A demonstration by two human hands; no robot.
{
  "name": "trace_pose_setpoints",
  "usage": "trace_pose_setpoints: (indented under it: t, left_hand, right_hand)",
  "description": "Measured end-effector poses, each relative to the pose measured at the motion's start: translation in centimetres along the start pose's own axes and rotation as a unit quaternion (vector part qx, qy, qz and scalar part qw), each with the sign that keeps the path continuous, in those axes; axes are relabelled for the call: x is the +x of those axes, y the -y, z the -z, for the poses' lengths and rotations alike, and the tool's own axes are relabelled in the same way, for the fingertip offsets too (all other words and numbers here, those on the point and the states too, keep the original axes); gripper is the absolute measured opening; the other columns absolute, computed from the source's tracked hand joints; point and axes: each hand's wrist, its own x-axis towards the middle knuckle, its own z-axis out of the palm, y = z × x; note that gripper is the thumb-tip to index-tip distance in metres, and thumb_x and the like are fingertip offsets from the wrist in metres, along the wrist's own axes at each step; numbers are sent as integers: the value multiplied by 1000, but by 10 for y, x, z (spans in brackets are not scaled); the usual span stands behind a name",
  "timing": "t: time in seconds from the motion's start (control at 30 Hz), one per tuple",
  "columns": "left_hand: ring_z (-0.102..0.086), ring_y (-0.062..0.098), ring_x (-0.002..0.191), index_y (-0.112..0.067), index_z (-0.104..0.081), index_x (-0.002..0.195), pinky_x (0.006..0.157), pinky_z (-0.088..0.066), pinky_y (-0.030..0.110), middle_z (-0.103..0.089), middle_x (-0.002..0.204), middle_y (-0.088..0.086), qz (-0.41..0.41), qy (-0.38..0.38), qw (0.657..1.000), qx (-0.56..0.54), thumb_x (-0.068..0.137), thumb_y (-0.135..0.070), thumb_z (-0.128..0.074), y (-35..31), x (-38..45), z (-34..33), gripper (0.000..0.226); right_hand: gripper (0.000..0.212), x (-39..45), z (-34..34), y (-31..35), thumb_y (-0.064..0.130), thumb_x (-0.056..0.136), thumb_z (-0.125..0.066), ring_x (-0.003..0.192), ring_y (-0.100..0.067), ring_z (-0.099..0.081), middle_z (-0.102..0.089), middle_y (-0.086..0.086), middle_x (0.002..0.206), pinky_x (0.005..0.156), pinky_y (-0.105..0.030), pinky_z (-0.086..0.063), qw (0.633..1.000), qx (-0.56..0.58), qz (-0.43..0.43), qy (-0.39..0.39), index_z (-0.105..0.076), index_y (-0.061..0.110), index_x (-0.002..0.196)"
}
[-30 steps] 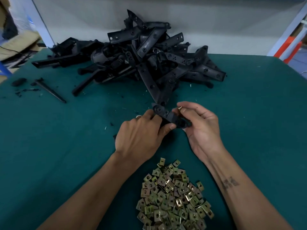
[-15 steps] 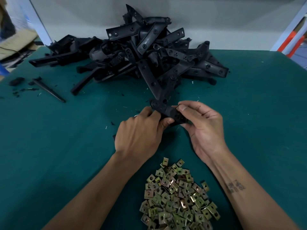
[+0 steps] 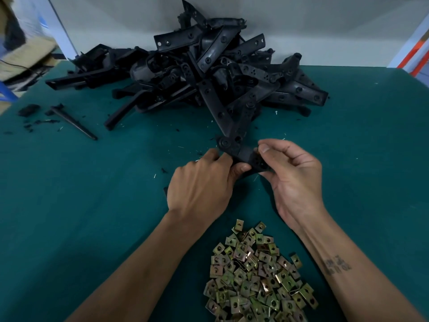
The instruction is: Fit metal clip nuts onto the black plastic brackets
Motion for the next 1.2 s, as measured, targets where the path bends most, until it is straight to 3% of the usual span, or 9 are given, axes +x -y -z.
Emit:
trace_pose_setpoints:
  t: [0.1, 0.23, 0.47, 0.57, 0.7, 0.87, 0.97, 1.07, 1.2]
  left_hand:
    - [-64, 35, 66, -20, -58, 94, 52, -33, 33, -64, 97, -1, 2, -4, 1000, 0, 99, -67, -8, 1, 0, 0, 68]
    - [-63, 36, 64, -19, -56, 89, 51, -33, 33, -64, 94, 0, -6, -8, 1000, -6, 101, -65, -12, 1, -1, 1, 64]
    - [-63, 36, 64, -20, -56, 91, 50, -36, 33, -64, 94, 0, -9, -13, 1000, -2, 101, -66, -12, 2, -1, 0, 64]
    - [-64, 37, 65, -21, -55, 93, 51, -35, 34, -65, 96, -1, -13, -15, 1000, -2, 101, -66, -14, 3, -2, -2, 62]
    - [-63, 38, 61, -19, -53, 87, 50, -33, 33, -65, 90, 0, -19, -24, 999, -11, 102, -63, -19, 3, -3, -1, 58]
    - [-62, 38, 64, -19, -53, 89, 51, -32, 34, -64, 91, 1, -22, -30, 999, -16, 101, -65, -11, 3, -3, 1, 63]
    - [-63, 38, 66, -21, -48, 86, 52, -32, 35, -64, 93, 1, -19, -31, 999, -21, 101, -63, -13, 3, -2, 0, 57]
    - [-62, 39, 64, -23, -41, 82, 52, -30, 35, -64, 91, 3, -28, -43, 998, -30, 102, -62, -17, 4, -2, -2, 49]
    - [-61, 39, 63, -26, -28, 82, 51, -28, 35, -64, 88, 4, -35, -56, 997, -42, 103, -61, -19, 5, -3, -5, 42]
  right_hand:
    - [12, -4, -4, -2, 4, 88, -74, 80, -14, -65, -68, 6, 70, 86, -40, -53, 1000, -14, 24, -5, -79, 16, 88]
    - [12, -8, -7, -6, 6, 90, -73, 84, -15, -69, -72, 2, 77, 88, -39, -57, 998, 15, 36, -42, -79, 16, 88]
    - [17, -4, -2, -1, -4, 89, -70, 74, -12, -67, -71, 3, 71, 82, -36, -56, 999, -21, 48, -2, -75, 12, 87]
    - [16, -4, 2, 1, -1, 90, -71, 74, -14, -66, -68, 3, 67, 87, -46, -55, 999, -23, 22, 8, -75, 14, 84]
    - [19, -9, -1, 2, 4, 90, -72, 87, -24, -66, -68, -10, 79, 101, -63, -47, 1000, -5, -4, 8, -78, 18, 79]
    - [16, -17, -8, 0, 7, 87, -74, 93, -22, -71, -76, -6, 86, 104, -56, -50, 998, 52, 7, -35, -79, 18, 76]
    - [19, -16, -6, 0, 3, 86, -73, 95, -25, -71, -76, -10, 92, 98, -45, -55, 999, -5, 39, 15, -79, 18, 76]
    - [25, -15, -6, -3, -3, 90, -69, 85, -20, -68, -75, -8, 86, 89, -37, -55, 998, -22, 55, -12, -78, 17, 78]
    - [16, -11, -3, -7, 4, 92, -72, 75, -9, -63, -73, 6, 78, 75, -31, -52, 984, -129, 120, -13, -75, 19, 87]
